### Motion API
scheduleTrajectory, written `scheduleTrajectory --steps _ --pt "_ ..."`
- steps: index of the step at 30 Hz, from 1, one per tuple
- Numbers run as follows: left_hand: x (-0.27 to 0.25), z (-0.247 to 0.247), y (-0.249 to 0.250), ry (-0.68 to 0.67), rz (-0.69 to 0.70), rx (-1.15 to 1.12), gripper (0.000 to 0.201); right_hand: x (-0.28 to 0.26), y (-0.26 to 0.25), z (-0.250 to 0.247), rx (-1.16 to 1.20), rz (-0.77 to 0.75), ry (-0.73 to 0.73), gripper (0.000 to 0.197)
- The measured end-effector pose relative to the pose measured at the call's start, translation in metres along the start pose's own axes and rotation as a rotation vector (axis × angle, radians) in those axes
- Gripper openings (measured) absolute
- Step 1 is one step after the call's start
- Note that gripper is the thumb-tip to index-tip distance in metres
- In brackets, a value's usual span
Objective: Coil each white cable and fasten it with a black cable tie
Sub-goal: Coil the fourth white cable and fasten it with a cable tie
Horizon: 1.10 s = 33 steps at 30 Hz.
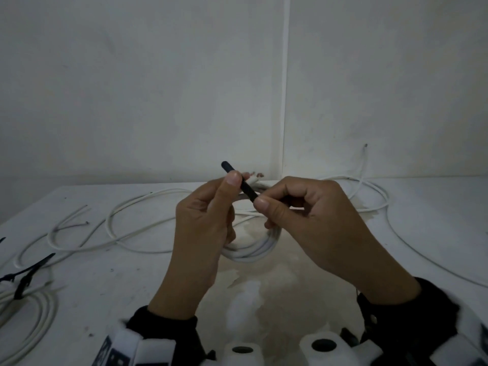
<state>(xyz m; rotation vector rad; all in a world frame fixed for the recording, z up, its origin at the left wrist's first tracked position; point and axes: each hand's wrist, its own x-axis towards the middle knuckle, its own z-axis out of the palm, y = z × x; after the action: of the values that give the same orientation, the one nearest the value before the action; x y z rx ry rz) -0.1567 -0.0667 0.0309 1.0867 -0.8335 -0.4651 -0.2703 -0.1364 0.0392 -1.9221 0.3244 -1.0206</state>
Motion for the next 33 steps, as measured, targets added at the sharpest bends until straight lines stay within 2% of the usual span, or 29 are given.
scheduleTrajectory --steps 6,11,13,16,18,20,21,23,25,29,33 --pt "-0.006 0.007 -0.002 -0.037 0.022 0.037 0.028 0.001 0.002 -0.003 -0.015 -0.012 0.02 0.019" --pt "-0.005 0.006 -0.001 -0.062 -0.025 0.101 0.023 0.0 0.004 0.0 0.015 0.005 -0.007 0.004" --pt "-0.002 0.001 0.0 -0.066 -0.035 0.121 0.027 0.001 0.004 -0.001 -0.002 0.032 -0.045 0.006" --pt "0.0 -0.004 0.001 -0.095 -0.029 0.127 0.027 0.002 -0.001 -0.011 -0.026 0.029 0.044 0.005" --pt "-0.001 -0.004 0.004 -0.181 -0.01 0.165 0.021 0.004 -0.004 -0.02 -0.017 0.029 0.124 0.017" --pt "-0.004 0.0 0.006 -0.307 0.016 0.225 0.01 0.005 -0.004 -0.025 -0.033 0.074 0.083 0.029" --pt "-0.007 0.002 0.006 -0.367 0.033 0.253 0.012 0.004 -0.003 -0.026 -0.057 0.098 0.028 0.031" --pt "-0.01 0.005 0.006 -0.443 0.064 0.289 0.018 0.003 -0.003 -0.024 -0.088 0.126 -0.061 0.023" --pt "-0.012 0.005 0.008 -0.469 0.077 0.305 0.018 0.002 -0.004 -0.024 -0.099 0.111 -0.065 0.014" --pt "-0.012 0.005 0.009 -0.461 0.029 0.258 0.013 0.002 -0.007 -0.022 -0.133 0.072 0.01 0.017" --pt "-0.014 0.009 0.006 -0.452 -0.03 0.268 0.017 0.004 -0.009 -0.026 -0.111 0.069 0.185 0.02"
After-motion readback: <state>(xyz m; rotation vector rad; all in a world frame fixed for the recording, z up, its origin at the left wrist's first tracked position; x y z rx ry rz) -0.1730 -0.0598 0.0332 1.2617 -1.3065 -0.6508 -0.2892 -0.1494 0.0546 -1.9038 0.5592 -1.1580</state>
